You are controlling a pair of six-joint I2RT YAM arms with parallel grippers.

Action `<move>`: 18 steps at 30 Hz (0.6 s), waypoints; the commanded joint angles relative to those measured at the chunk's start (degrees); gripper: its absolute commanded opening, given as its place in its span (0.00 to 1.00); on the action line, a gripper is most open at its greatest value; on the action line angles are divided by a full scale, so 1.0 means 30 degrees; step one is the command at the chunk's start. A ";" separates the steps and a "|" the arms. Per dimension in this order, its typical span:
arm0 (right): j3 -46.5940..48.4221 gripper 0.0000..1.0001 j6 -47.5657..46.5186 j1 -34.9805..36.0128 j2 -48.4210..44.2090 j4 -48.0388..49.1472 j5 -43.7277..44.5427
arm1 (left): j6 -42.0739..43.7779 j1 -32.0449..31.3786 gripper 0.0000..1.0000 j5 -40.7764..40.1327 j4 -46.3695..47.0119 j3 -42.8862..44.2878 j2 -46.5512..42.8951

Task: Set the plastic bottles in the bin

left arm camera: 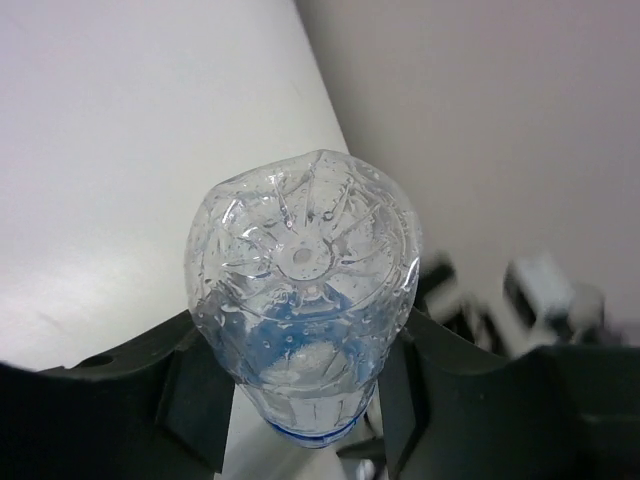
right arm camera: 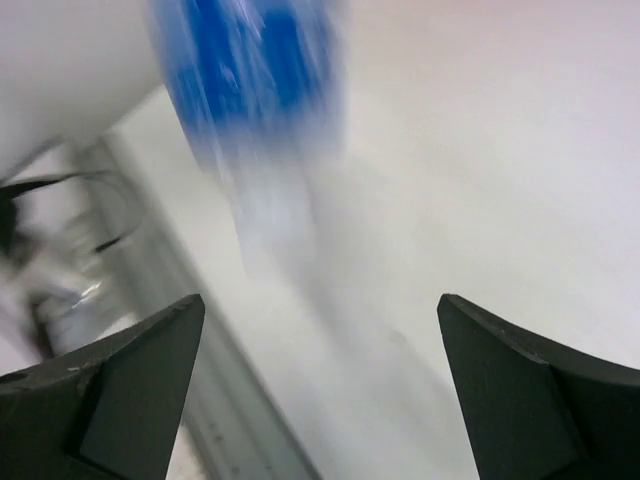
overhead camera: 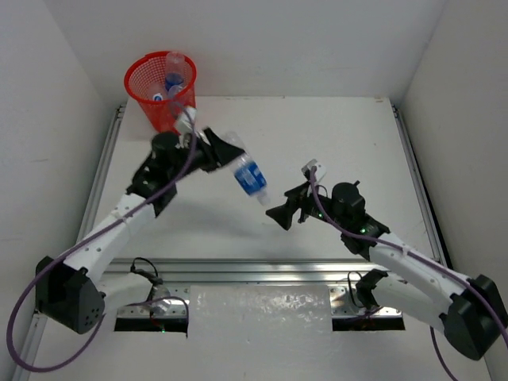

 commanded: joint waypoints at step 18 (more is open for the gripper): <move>-0.2871 0.99 0.6414 -0.0176 -1.0741 -1.1591 0.6265 | 0.0983 1.3283 0.25 -1.3639 -0.5169 2.3769 1.6208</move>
